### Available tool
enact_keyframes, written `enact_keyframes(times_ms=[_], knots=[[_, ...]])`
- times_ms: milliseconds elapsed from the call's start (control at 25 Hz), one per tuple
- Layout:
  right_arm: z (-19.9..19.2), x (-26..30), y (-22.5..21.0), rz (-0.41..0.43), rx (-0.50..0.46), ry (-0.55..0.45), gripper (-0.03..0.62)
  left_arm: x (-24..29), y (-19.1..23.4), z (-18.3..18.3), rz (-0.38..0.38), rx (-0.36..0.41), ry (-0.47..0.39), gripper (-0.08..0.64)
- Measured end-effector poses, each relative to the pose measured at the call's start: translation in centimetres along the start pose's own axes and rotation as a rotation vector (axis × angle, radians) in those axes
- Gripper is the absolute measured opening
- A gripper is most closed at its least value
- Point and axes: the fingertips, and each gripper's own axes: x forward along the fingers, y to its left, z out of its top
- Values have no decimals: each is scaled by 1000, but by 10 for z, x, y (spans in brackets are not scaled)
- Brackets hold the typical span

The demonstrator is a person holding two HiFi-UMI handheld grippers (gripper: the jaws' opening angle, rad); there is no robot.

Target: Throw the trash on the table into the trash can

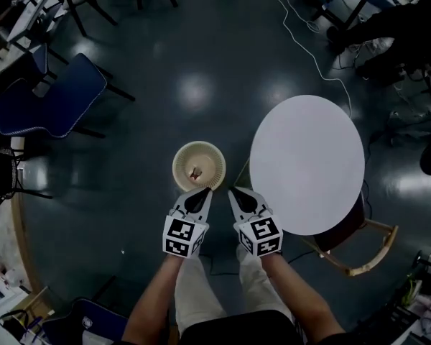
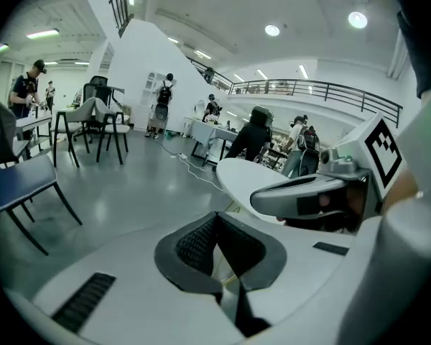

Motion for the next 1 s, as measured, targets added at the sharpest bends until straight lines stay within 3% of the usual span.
enact_keyframes(times_ms=[520, 1000], knots=[[99, -111, 2, 25, -129, -144, 20, -53, -94, 114, 32, 82, -157, 15], [130, -225, -50, 101, -288, -230, 20, -50, -215, 159, 95, 93, -301, 15]])
